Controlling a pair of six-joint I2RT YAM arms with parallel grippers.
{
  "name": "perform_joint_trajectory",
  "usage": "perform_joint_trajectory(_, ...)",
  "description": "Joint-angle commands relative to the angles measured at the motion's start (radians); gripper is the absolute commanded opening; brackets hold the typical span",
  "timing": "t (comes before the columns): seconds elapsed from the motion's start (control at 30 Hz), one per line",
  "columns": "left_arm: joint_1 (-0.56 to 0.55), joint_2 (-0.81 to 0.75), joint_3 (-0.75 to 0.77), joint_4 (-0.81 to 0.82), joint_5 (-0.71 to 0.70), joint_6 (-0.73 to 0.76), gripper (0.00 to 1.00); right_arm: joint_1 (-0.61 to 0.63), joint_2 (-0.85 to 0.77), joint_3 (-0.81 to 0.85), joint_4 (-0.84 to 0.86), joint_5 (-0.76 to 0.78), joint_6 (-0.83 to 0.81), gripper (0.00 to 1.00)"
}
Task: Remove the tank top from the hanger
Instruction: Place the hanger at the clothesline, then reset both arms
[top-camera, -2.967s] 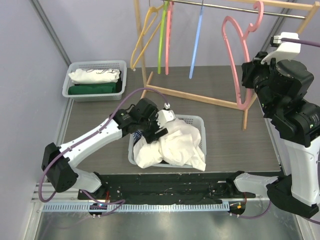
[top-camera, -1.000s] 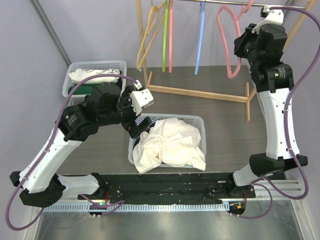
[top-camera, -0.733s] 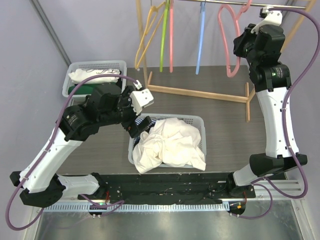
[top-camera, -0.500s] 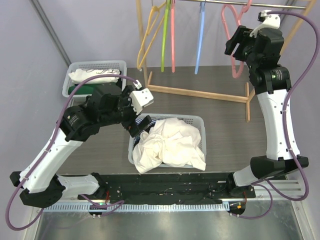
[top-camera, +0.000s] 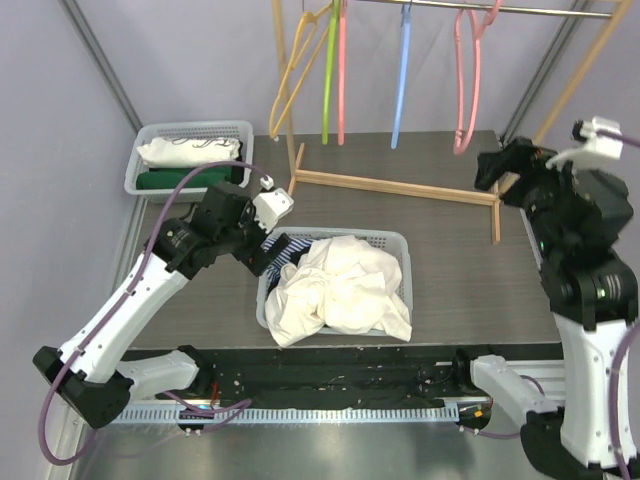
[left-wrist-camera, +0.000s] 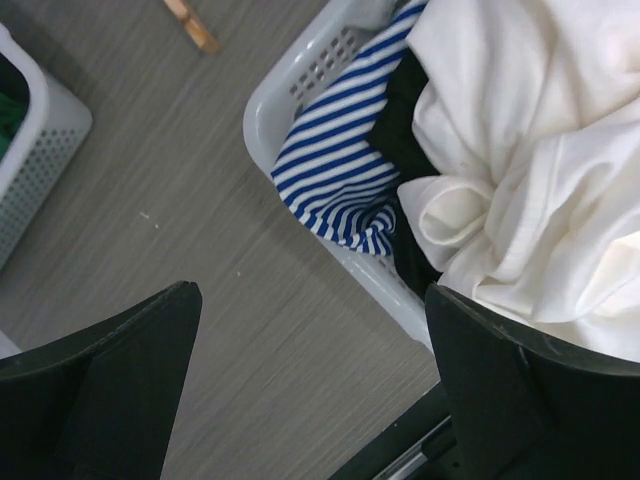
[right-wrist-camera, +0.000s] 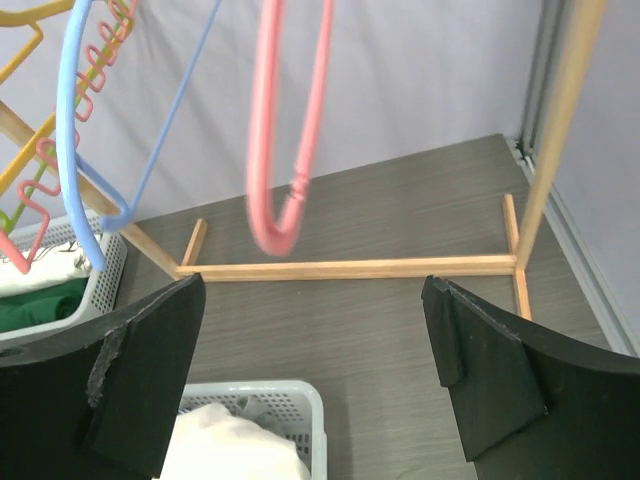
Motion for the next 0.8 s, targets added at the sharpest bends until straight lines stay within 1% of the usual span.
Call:
perform_joint_trajectory(0.0, 0.053, -0.018, -0.084, 0.065, 0.022, 0.014, 1.0, -0.002, -0.121, -0.162, -0.049, 0.112, 0.038, 1.0)
perform_joint_trajectory(0.1, 0.095, -0.017, -0.101, 0.091, 0.029, 0.023, 1.0, -0.002, -0.178, -0.322, -0.03, 0.24, 0.1, 1.0)
perform_joint_trajectory(0.17, 0.126, -0.005, -0.076, 0.116, 0.032, 0.017, 1.0, -0.002, -0.201, -0.389, 0.012, 0.274, 0.15, 1.0)
perform_joint_trajectory(0.2, 0.135, 0.018, -0.067, 0.128, 0.029, 0.011, 1.0, -0.002, -0.196, -0.446, 0.021, 0.313, 0.159, 1.0)
perform_joint_trajectory(0.33, 0.184, 0.086, -0.039, 0.228, 0.007, -0.023, 1.0, -0.004, -0.127, -0.517, 0.044, 0.416, 0.201, 1.0)
perform_joint_trajectory(0.37, 0.201, 0.103, -0.042, 0.293, 0.007, -0.036, 1.0, -0.004, -0.103, -0.522, 0.056, 0.429, 0.209, 1.0)
perform_joint_trajectory(0.4, 0.21, 0.12, -0.044, 0.32, -0.023, -0.043, 1.0, -0.005, -0.095, -0.529, 0.064, 0.456, 0.213, 1.0)
perform_joint_trajectory(0.53, 0.25, 0.233, -0.054, 0.471, -0.005, -0.092, 1.0, -0.007, -0.075, -0.542, 0.092, 0.525, 0.224, 1.0)
perform_joint_trajectory(0.57, 0.261, 0.25, -0.058, 0.501, 0.024, -0.11, 1.0, -0.013, -0.075, -0.546, 0.101, 0.534, 0.225, 1.0)
perform_joint_trajectory(0.6, 0.282, 0.265, -0.062, 0.581, 0.036, -0.125, 1.0, -0.018, -0.074, -0.555, 0.109, 0.538, 0.224, 1.0)
perform_joint_trajectory(0.67, 0.313, 0.308, -0.079, 0.674, 0.099, -0.161, 1.0, -0.024, -0.068, -0.568, 0.127, 0.562, 0.23, 1.0)
perform_joint_trajectory(0.7, 0.34, 0.325, -0.079, 0.752, 0.123, -0.208, 1.0, -0.037, -0.064, -0.575, 0.135, 0.561, 0.236, 1.0)
perform_joint_trajectory(0.73, 0.353, 0.357, -0.081, 0.8, 0.168, -0.227, 1.0, -0.044, -0.057, -0.58, 0.142, 0.55, 0.241, 1.0)
perform_joint_trajectory(0.77, 0.359, 0.376, -0.084, 0.846, 0.179, -0.231, 1.0, -0.051, -0.052, -0.586, 0.161, 0.542, 0.247, 1.0)
